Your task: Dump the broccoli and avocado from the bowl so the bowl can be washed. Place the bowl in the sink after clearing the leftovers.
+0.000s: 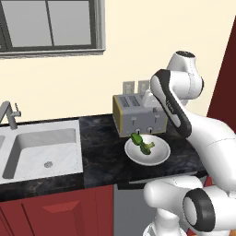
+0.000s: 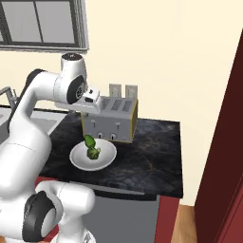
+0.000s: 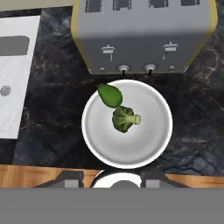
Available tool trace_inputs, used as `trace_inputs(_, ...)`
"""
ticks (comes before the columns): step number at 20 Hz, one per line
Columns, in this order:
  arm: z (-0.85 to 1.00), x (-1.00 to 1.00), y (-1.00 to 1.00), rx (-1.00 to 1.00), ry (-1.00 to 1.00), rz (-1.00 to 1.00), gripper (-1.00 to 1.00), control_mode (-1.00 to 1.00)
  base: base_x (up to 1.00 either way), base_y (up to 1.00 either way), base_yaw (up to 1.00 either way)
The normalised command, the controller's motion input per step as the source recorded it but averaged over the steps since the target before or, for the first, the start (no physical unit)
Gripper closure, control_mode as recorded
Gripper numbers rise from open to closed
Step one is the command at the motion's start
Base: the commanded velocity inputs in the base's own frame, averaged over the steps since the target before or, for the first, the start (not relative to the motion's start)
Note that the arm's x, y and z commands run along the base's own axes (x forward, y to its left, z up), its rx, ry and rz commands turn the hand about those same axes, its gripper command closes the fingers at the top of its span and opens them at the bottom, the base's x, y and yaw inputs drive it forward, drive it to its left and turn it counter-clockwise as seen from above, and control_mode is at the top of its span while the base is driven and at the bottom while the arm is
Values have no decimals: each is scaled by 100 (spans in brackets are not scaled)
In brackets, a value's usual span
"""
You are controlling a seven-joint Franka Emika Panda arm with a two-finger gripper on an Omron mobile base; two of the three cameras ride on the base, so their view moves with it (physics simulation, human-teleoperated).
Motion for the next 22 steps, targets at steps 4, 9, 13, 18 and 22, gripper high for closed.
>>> trace_inputs(4, 0, -19, -7, 0, -5, 0, -100, -100, 0, 0, 0)
trace_inputs(9, -16, -27, -39, 4, 0, 0, -100, -100, 0, 0, 0)
trace_inputs(13, -31, -9, -43, 16, 0, -4, -100, -100, 0, 0, 0)
trace_inputs(18, -47, -3, -34, 15, 0, -2, -100, -100, 0, 0, 0)
trace_inputs(22, -62, -16, -47, 8, 0, -3, -100, -100, 0, 0, 0)
